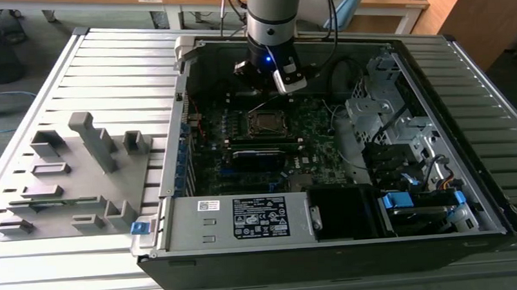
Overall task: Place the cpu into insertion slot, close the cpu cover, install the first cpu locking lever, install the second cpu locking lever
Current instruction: 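Install the first cpu locking lever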
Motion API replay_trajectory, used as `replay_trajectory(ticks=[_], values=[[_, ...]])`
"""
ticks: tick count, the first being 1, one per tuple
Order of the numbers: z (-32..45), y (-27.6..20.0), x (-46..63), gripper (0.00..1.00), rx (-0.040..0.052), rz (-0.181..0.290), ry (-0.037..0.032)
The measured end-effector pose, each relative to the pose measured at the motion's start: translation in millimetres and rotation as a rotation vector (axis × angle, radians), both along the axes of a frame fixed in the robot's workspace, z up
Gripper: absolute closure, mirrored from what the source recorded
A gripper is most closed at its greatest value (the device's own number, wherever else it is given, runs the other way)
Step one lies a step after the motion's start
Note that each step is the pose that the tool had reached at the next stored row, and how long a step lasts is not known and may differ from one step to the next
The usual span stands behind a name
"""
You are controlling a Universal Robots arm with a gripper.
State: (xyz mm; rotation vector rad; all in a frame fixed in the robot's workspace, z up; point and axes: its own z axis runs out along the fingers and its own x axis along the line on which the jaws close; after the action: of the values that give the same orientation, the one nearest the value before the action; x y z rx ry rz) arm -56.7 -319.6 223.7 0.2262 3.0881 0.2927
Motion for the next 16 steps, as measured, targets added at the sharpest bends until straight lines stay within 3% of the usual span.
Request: replay_trajectory(ticks=[16], values=[[-7.4,0.2,9.2,0.9,0.0003,0.0,0.0001]])
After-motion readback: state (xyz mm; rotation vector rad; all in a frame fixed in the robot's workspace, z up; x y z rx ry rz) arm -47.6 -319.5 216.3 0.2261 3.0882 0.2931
